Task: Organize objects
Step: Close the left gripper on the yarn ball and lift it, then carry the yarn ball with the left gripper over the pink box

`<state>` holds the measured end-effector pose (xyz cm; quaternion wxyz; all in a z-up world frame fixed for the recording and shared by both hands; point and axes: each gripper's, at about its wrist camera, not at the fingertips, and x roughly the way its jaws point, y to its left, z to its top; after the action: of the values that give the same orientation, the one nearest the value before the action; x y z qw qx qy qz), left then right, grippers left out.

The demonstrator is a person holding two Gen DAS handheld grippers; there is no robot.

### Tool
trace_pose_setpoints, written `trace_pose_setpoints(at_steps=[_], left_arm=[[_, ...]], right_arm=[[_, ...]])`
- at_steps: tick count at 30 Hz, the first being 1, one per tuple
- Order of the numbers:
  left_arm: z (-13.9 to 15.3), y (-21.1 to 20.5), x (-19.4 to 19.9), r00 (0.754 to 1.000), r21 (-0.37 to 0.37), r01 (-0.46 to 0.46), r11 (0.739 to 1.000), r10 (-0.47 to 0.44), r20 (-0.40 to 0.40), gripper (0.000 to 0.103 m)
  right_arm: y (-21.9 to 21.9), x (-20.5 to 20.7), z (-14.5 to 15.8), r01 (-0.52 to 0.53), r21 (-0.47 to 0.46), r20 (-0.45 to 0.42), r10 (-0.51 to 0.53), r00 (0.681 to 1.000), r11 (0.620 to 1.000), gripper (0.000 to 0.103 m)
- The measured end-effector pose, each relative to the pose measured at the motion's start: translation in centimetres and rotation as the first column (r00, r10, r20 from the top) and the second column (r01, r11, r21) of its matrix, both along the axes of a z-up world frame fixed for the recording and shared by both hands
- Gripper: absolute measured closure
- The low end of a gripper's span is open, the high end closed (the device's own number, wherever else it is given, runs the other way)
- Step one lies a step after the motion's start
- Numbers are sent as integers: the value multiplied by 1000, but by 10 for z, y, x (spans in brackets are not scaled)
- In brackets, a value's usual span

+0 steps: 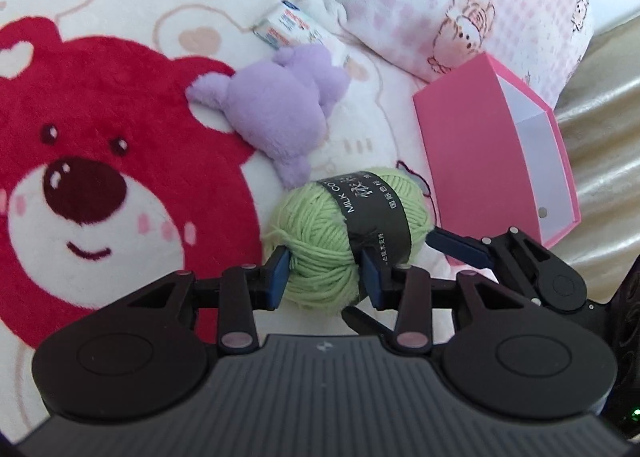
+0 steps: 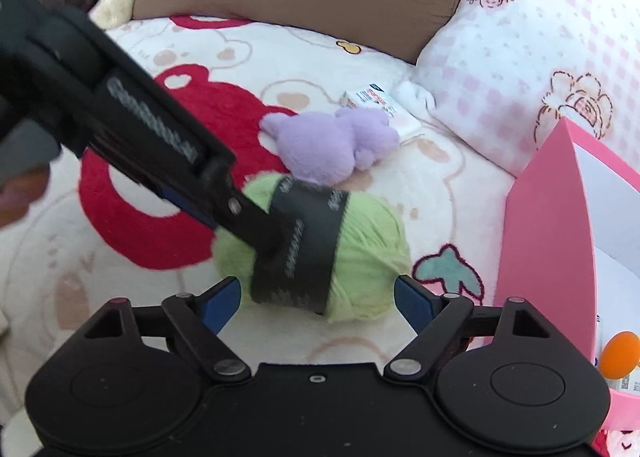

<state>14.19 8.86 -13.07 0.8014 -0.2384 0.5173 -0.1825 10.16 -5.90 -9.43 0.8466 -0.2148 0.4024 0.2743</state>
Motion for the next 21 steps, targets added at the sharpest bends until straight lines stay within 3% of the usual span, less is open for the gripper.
trace_pose_setpoints(at_steps=[2, 15, 21], left_arm=[[-2, 3, 2, 1000, -7, -13, 1000, 13, -1, 63], [-20, 20, 3, 995, -164, -100, 981, 101, -3, 64], [-16, 15, 2, 996, -163, -77, 984, 82, 27, 64]], right_arm=[[-18, -7, -5, 7, 7, 10, -7, 1000, 1000, 15], [-17, 9, -13, 43, 66, -3, -43, 999, 997, 14], [-21, 13, -17, 57, 79, -20, -55, 998, 995, 14]])
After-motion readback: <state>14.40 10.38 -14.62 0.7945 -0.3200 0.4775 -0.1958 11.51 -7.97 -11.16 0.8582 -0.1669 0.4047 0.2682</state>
